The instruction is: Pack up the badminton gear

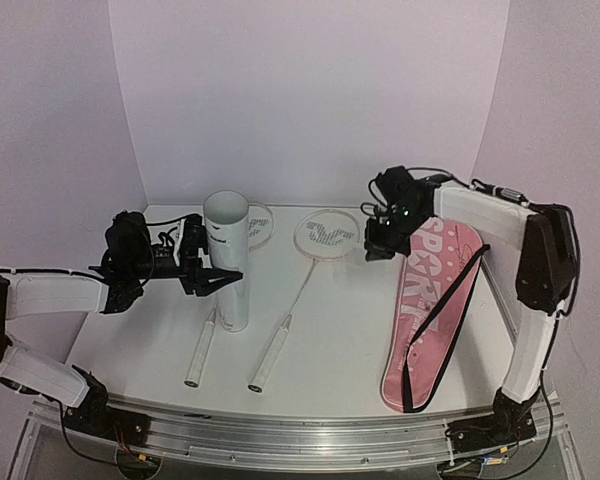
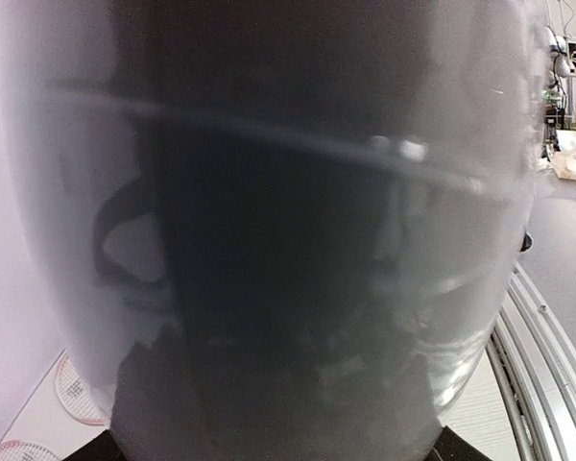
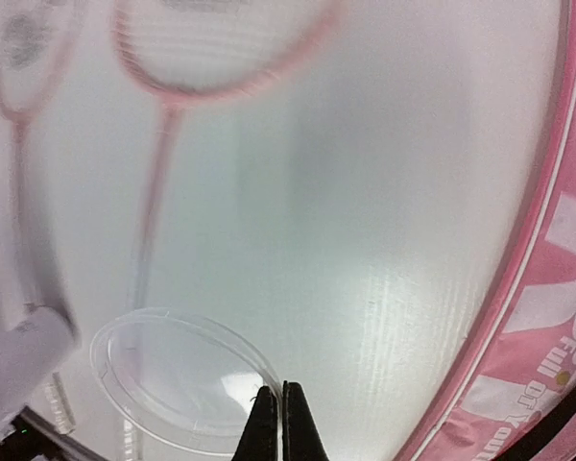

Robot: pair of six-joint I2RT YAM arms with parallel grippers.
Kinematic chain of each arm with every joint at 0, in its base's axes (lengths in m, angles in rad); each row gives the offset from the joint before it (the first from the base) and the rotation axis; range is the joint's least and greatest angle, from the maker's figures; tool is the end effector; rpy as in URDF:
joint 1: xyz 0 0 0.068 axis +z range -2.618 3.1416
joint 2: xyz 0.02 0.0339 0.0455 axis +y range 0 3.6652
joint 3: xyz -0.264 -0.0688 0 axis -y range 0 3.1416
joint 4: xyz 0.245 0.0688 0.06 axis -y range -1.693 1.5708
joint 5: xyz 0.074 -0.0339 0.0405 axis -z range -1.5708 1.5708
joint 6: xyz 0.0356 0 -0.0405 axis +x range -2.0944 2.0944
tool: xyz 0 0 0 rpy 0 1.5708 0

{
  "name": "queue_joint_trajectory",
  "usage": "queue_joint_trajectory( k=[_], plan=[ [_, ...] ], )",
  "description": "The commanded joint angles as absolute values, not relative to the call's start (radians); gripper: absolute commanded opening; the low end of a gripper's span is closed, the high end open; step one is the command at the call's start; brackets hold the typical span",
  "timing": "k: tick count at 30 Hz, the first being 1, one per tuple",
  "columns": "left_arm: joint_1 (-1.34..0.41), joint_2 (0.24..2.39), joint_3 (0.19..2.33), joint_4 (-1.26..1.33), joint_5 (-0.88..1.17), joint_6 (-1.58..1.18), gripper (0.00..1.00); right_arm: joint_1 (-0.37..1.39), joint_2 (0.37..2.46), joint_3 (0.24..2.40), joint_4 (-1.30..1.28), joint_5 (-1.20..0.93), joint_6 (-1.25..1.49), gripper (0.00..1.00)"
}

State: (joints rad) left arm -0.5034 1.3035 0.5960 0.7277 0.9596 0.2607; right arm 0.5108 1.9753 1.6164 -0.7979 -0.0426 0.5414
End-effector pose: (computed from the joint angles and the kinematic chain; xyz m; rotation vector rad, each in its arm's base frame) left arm 0.2223 -0.1557 0.2564 1.2511 1.0551 -0.9252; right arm 0.3643 0.2059 0.2260 0.0301 2.7841 0.3449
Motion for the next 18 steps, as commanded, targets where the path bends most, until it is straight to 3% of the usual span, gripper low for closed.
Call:
queue_joint_trajectory(
  k=[1, 9, 18],
  plan=[
    [-0.505, 1.303, 0.644, 0.552, 0.972, 0.338, 0.06, 0.555, 1.781, 1.794, -0.774, -0.189, 0.472, 0.0],
    [-0.511, 1.352, 0.813, 0.279, 0.96, 0.491, 0.05, 0.754, 1.696, 1.986, -0.756, -0.312, 0.333, 0.0],
    [-0.529, 1.399, 0.996, -0.049, 0.882, 0.678, 0.03, 0.904, 1.675, 2.012, -0.787, -0.15, 0.278, 0.0]
  ],
)
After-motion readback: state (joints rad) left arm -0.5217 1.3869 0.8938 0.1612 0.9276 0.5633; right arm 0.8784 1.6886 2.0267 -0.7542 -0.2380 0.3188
